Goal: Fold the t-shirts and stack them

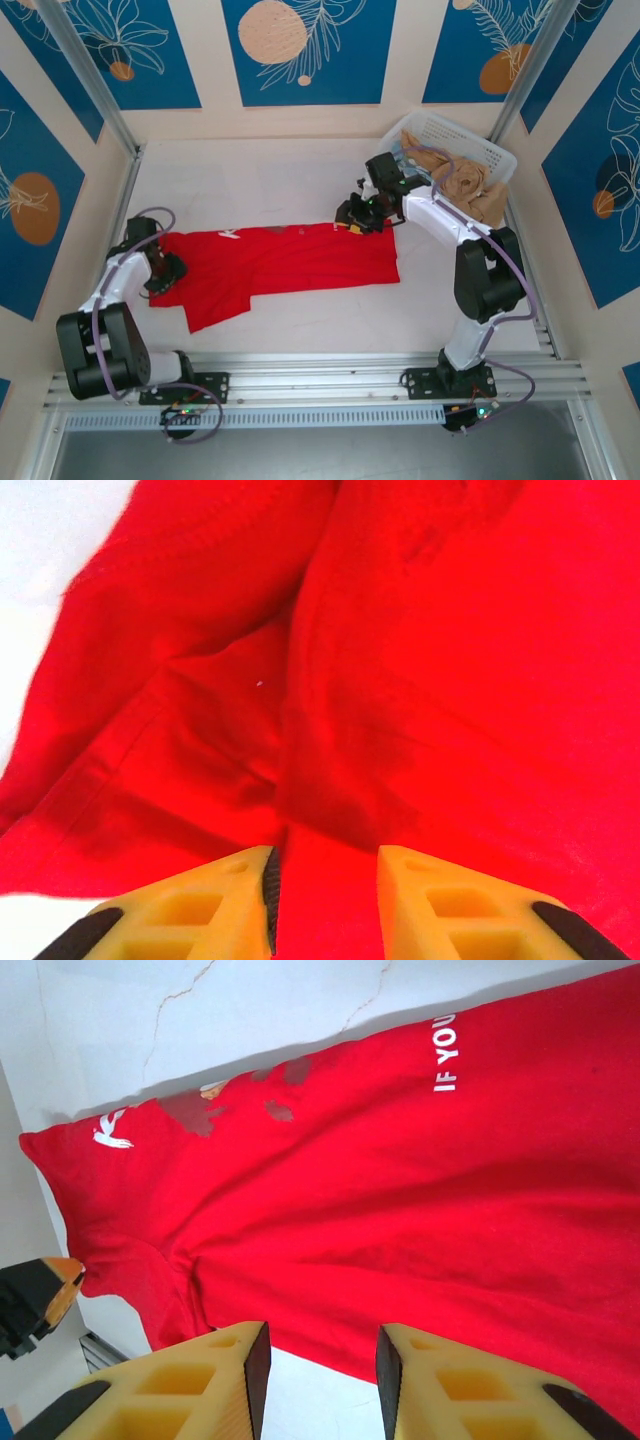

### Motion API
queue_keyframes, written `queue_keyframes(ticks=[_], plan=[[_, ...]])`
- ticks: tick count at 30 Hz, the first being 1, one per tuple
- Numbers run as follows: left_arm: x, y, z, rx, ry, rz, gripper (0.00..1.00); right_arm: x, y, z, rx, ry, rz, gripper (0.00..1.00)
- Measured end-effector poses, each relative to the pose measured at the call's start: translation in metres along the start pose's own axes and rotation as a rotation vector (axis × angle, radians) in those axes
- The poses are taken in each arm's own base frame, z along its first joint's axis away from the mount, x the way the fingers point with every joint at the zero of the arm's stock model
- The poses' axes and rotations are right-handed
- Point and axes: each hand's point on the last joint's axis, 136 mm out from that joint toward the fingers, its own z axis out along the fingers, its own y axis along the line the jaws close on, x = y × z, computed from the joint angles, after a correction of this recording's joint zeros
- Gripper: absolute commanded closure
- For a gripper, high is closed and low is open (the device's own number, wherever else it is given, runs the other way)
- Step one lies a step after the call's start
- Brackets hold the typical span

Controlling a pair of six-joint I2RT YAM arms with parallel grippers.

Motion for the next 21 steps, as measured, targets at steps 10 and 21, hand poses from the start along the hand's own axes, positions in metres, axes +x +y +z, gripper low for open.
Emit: queue_keyframes(ticks=[10, 21], plan=[[-0.002, 0.008, 0.005, -0.062, 0.019, 0.071, 0.71, 0.002, 0.017, -0.007, -0.094, 0.001, -0.025, 0.64], [-0.014, 0.006, 0.008, -0.063, -0.024, 0.067, 0.73, 0.001, 0.019, -0.008, -0.104, -0.001, -0.029, 0.64]])
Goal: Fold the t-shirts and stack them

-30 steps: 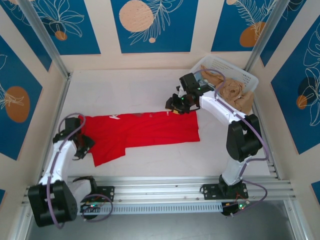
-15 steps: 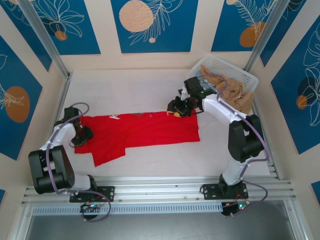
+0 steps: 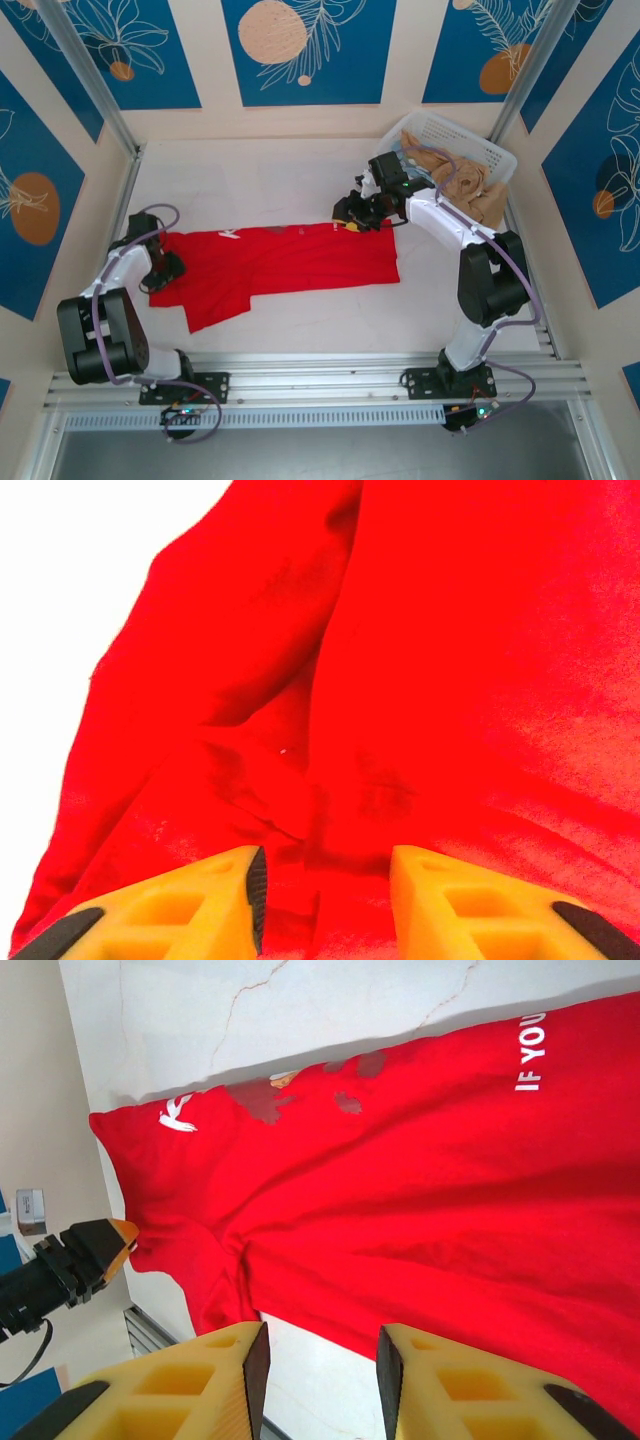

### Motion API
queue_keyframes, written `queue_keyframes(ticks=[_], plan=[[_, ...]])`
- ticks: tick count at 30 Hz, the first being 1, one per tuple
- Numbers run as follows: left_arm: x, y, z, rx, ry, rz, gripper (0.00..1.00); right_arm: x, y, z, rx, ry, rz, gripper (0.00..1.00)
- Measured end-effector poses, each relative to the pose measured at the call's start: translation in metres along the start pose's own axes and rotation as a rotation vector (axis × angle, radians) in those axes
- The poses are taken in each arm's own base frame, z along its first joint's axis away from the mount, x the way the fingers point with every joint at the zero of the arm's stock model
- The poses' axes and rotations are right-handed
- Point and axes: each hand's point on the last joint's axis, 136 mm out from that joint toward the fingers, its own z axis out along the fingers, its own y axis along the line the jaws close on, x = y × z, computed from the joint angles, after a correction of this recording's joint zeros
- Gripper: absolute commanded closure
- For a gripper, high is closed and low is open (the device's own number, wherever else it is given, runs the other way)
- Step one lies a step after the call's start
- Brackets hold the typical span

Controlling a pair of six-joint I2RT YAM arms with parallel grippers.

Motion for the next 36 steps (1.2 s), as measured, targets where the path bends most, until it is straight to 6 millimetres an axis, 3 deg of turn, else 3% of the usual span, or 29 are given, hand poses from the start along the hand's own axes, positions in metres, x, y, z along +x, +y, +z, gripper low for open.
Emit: queue_keyframes(ticks=[5, 12, 15, 20, 26, 36], plan=[[-0.002, -0.004, 0.004, 0.019, 0.001, -0.014, 0.88, 0.0, 0.0, 0.0, 0.0, 0.0, 0.0, 0.64], [0.0, -0.006, -0.002, 0.026, 0.022, -0.055, 1.0, 0.0, 0.0, 0.0, 0.001, 0.0, 0.0, 0.65], [-0.004, -0.008, -0.014, 0.018, 0.035, -0.088, 1.0, 0.0, -0.001, 0.0, 0.002, 0.0, 0.002, 0.65], [-0.028, -0.017, -0.03, -0.001, 0.048, -0.137, 1.0, 0.001, -0.001, 0.0, 0.005, 0.004, 0.005, 0.65], [-0.057, -0.033, -0.023, -0.03, 0.121, -0.16, 1.0, 0.002, -0.005, -0.001, 0.014, 0.01, 0.017, 0.66], [-0.081, -0.049, -0.017, -0.052, 0.212, -0.154, 1.0, 0.001, -0.006, -0.001, 0.017, 0.008, 0.019, 0.66]])
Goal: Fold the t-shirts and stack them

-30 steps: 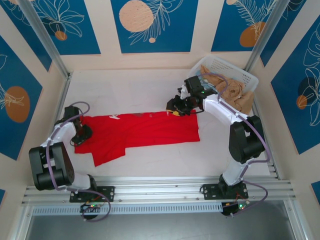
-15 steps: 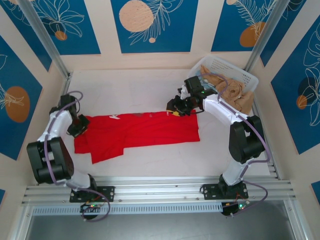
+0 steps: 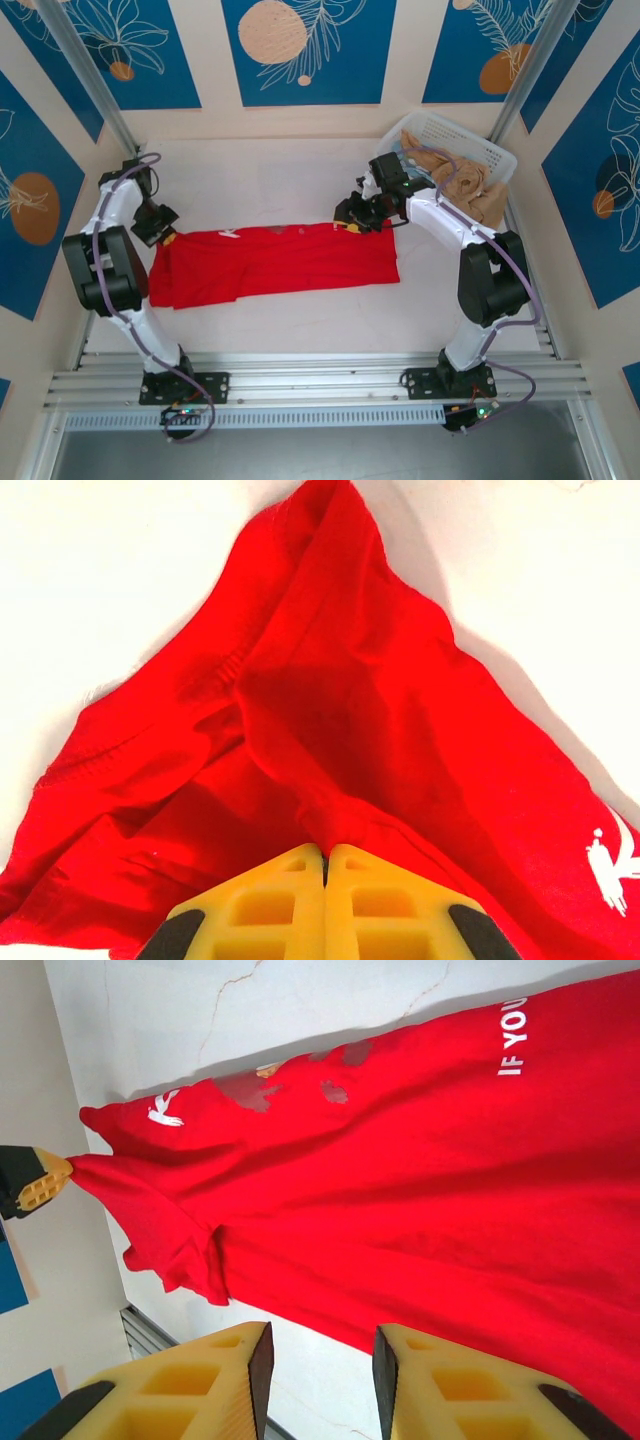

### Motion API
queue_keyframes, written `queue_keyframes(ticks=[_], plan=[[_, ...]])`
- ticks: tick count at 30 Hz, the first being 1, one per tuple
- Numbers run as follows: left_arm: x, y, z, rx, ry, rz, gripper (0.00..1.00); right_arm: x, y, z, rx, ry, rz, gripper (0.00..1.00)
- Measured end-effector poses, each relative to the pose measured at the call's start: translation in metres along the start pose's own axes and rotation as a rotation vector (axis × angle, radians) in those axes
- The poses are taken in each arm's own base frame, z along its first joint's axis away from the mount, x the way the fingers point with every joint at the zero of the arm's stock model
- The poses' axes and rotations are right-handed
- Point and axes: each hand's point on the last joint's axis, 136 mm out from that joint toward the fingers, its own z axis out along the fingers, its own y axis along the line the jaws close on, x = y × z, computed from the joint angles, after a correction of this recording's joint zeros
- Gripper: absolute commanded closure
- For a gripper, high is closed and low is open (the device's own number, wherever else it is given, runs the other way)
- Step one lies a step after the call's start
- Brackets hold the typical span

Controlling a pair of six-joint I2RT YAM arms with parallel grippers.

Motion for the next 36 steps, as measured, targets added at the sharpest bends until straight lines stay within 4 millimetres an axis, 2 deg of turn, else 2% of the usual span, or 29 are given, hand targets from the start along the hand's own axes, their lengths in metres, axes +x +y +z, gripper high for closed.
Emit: queue_keyframes(ticks=[4, 9, 16, 19, 21, 22, 24, 26, 29, 31, 33, 34, 36], plan=[[-0.005, -0.003, -0.001, -0.01, 0.015, 0.004, 1.0, 0.0, 0.0, 0.0, 0.0, 0.0, 0.0, 0.66], [-0.021, -0.015, -0.002, -0.007, 0.011, 0.014, 1.0, 0.001, -0.002, 0.001, 0.003, 0.004, 0.003, 0.66], [-0.037, -0.024, 0.013, -0.019, 0.03, 0.021, 0.98, 0.001, -0.004, 0.003, 0.009, 0.01, 0.009, 0.66], [-0.035, -0.022, 0.023, -0.036, 0.053, 0.03, 0.84, 0.001, -0.005, 0.003, 0.01, 0.008, 0.011, 0.66], [-0.037, -0.02, 0.027, -0.053, 0.05, 0.049, 0.63, 0.0, -0.006, 0.002, 0.013, 0.006, 0.014, 0.66], [-0.038, -0.018, 0.027, -0.065, 0.044, 0.055, 0.57, -0.001, -0.007, 0.002, 0.014, 0.004, 0.015, 0.66], [-0.042, -0.013, 0.028, -0.105, 0.007, 0.084, 0.52, -0.002, -0.01, 0.002, 0.023, -0.001, 0.02, 0.66], [-0.043, -0.009, 0.025, -0.138, -0.036, 0.11, 0.51, -0.003, -0.018, 0.002, 0.039, -0.006, 0.033, 0.66], [-0.029, -0.007, 0.009, -0.141, -0.086, 0.128, 0.55, -0.007, -0.036, 0.001, 0.071, -0.013, 0.07, 0.66], [-0.01, -0.014, -0.005, -0.092, -0.117, 0.126, 0.58, -0.013, -0.051, 0.003, 0.101, -0.017, 0.093, 0.67], [0.019, -0.024, -0.014, -0.028, -0.117, 0.123, 0.62, -0.016, -0.069, 0.008, 0.145, -0.011, 0.111, 0.68], [0.031, -0.03, -0.013, -0.001, -0.109, 0.118, 0.63, -0.018, -0.078, 0.011, 0.17, -0.003, 0.121, 0.69], [0.059, -0.039, 0.001, 0.041, -0.059, 0.089, 0.65, -0.022, -0.095, 0.021, 0.226, 0.015, 0.131, 0.69]])
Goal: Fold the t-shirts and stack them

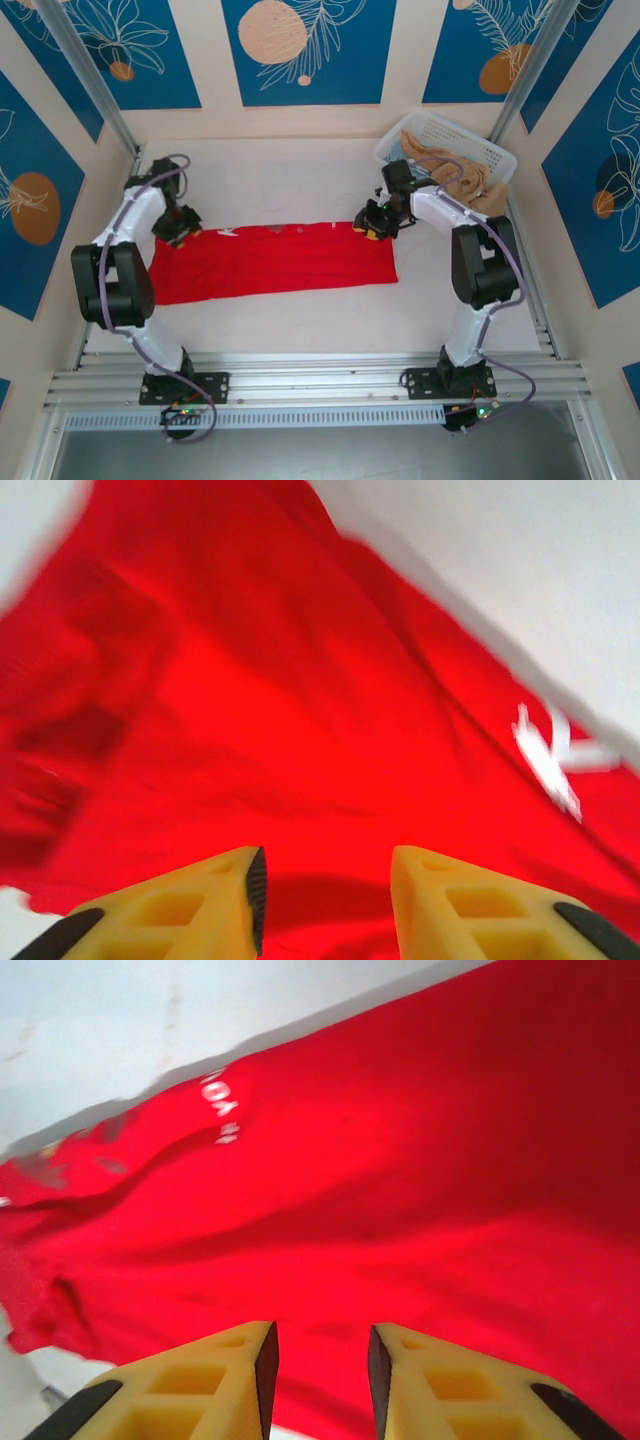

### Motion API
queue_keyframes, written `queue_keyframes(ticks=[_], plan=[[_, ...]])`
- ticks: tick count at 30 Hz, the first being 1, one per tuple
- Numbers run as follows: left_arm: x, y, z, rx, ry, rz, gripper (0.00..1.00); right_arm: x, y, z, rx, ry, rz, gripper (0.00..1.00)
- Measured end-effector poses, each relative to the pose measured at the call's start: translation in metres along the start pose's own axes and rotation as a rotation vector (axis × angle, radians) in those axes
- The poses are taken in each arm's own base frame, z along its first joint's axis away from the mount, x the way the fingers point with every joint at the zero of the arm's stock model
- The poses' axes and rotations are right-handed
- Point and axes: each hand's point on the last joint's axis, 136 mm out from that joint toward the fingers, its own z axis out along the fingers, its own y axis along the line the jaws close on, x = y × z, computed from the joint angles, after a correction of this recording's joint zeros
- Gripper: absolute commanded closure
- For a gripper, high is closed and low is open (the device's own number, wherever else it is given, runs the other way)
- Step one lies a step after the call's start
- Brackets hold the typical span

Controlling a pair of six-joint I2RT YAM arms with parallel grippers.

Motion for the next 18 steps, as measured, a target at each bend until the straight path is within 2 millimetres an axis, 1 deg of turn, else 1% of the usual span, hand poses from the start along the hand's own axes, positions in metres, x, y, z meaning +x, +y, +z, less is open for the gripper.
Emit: queue_keyframes(ticks=[2, 3, 5, 6, 10, 13, 16, 18], plan=[[0.02, -0.003, 0.019, 0.005, 0.058, -0.037, 0.65, -0.005, -0.01, 0.011, 0.047, 0.013, -0.003, 0.69], [0.028, -0.001, 0.029, -0.005, 0.086, -0.063, 0.65, -0.008, -0.014, 0.016, 0.073, 0.019, -0.005, 0.69], [0.033, 0.003, 0.043, -0.031, 0.119, -0.102, 0.66, -0.013, -0.022, 0.023, 0.116, 0.024, -0.01, 0.69], [0.032, 0.003, 0.05, -0.04, 0.128, -0.112, 0.66, -0.015, -0.026, 0.026, 0.142, 0.024, -0.013, 0.69], [0.028, 0.001, 0.072, -0.075, 0.162, -0.122, 0.66, -0.02, -0.043, 0.032, 0.237, 0.035, -0.005, 0.71], [0.017, -0.01, 0.074, -0.075, 0.169, -0.112, 0.65, -0.018, -0.05, 0.028, 0.277, 0.038, 0.008, 0.71], [0.0, -0.031, 0.078, -0.045, 0.174, -0.089, 0.64, -0.01, -0.059, 0.024, 0.311, 0.042, 0.036, 0.71], [-0.016, -0.055, 0.081, 0.008, 0.171, -0.073, 0.62, 0.002, -0.068, 0.019, 0.337, 0.054, 0.069, 0.71]])
